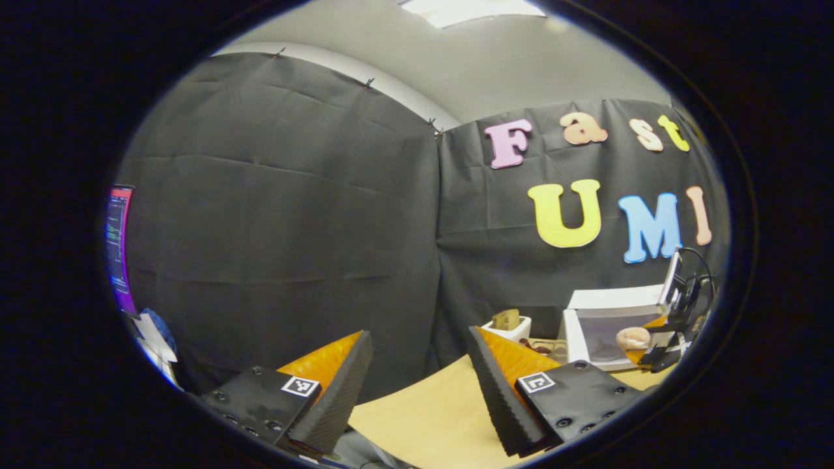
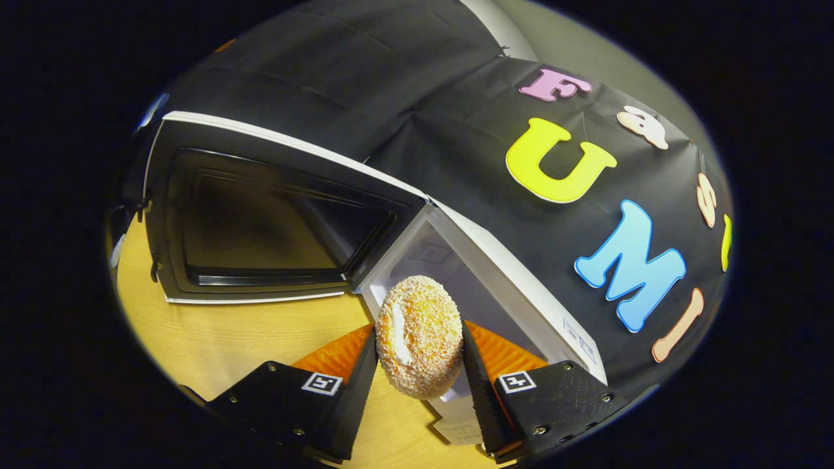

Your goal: Open the microwave oven with the left hand, put the food in, and close the microwave oven.

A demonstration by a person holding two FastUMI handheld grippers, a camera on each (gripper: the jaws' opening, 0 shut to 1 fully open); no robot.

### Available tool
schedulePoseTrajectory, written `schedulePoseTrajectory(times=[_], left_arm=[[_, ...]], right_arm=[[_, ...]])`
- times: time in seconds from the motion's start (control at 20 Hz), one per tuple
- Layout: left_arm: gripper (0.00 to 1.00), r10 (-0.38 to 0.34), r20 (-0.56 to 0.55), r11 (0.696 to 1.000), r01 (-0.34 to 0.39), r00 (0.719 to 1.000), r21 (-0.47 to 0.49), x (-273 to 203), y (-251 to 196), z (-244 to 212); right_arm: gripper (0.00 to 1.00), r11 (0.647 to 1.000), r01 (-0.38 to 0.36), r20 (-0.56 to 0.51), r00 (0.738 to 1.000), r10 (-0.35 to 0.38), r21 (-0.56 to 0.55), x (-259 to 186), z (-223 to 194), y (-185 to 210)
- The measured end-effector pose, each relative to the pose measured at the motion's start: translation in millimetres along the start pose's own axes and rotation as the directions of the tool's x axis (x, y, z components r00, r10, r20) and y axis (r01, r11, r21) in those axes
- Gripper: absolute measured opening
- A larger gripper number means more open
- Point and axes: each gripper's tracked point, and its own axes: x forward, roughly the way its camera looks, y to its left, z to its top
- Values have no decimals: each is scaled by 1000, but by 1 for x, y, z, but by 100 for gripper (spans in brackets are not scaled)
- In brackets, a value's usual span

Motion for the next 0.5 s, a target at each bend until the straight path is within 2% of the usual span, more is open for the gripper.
schedulePoseTrajectory(times=[0.3, 0.5], left_arm=[[96, 43, -45, 999, -42, 998, 12, 5, 27, -12], [94, 38, -77, 999, -35, 996, 35, 15, 31, -22]], right_arm=[[72, 999, 45, -63, 997, -44, 8, 65, -28, -7], [72, 997, 73, -87, 993, -74, -5, 93, -44, -10]])
